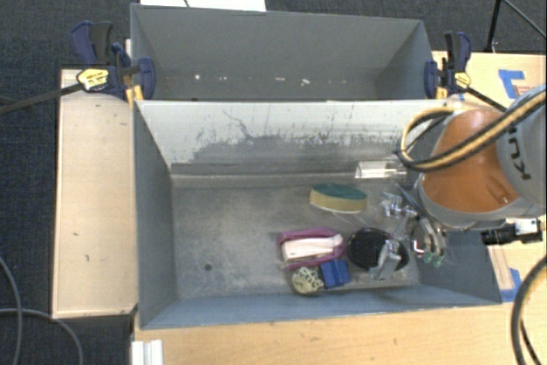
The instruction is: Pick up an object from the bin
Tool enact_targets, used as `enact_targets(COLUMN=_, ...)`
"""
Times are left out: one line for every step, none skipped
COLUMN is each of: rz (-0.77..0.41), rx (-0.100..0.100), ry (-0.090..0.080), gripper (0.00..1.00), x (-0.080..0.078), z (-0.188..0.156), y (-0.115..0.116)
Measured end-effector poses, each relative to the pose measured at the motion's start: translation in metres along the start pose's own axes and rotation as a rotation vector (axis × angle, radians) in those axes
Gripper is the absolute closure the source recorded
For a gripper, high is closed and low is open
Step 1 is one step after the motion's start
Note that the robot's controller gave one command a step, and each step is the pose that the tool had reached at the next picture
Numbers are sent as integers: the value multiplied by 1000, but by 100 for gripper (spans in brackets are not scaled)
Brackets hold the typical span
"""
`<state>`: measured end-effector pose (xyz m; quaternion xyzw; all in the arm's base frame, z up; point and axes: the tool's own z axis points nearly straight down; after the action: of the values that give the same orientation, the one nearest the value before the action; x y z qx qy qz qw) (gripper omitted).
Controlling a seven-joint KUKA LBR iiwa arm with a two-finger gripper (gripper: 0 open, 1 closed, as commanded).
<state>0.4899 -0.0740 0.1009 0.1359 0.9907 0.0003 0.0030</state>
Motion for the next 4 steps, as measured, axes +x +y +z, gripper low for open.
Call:
enact_targets(rz=209, rx=1, ry=2, gripper=0, x=-24, z=-2, y=-8)
enact_targets(rz=411, rx=1, ry=-4, gripper=0, x=-59, z=30, y=20)
enact_targets(rz=472, rx=4, ry=6, gripper=0, x=-50, z=31, y=-17)
enact_targets(rz=463, rx=2, ry=7, gripper=100, x=-50, z=31, y=-14)
